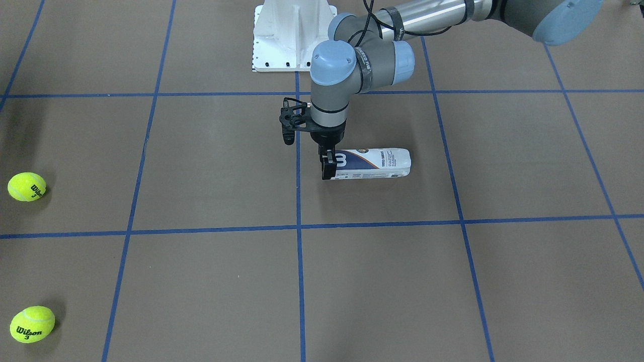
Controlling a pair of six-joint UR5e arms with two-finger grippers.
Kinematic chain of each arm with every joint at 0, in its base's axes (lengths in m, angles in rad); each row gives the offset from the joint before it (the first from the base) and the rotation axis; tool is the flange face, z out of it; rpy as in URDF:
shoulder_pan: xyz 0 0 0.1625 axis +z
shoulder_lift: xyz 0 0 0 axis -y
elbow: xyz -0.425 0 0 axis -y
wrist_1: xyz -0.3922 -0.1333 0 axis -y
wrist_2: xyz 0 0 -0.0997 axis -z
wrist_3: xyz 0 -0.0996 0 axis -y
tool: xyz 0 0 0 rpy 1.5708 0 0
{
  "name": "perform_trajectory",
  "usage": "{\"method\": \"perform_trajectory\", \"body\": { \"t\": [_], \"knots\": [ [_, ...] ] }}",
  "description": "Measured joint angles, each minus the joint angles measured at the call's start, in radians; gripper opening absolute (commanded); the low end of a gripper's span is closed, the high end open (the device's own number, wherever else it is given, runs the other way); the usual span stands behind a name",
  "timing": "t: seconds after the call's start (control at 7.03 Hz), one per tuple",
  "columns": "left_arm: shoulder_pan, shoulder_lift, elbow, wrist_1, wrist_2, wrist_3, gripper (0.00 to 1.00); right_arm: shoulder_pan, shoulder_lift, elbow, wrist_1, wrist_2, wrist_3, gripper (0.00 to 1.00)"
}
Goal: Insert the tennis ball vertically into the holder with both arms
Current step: 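Lift the can with the left gripper and tilt it upright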
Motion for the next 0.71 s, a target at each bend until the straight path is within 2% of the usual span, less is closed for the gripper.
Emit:
{"method": "perform_trajectory", "body": {
  "t": [0.14,0.43,0.57,0.71],
  "knots": [
    [-0.003,0.001,-0.041,-0.001,0.018,-0.007,0.49,0.000,0.002,0.000,0.000,0.000,0.000,1.00],
    [-0.011,0.001,-0.135,-0.033,0.046,-0.107,0.49,0.001,0.005,0.004,0.000,0.000,0.000,1.00],
    [-0.015,0.005,-0.158,-0.116,0.060,-0.203,0.46,0.001,0.005,0.008,0.000,0.000,0.001,1.00],
    [-0.019,0.027,-0.167,-0.281,0.098,-0.322,0.41,0.001,0.005,0.013,0.000,0.002,0.001,1.00]
  ]
}}
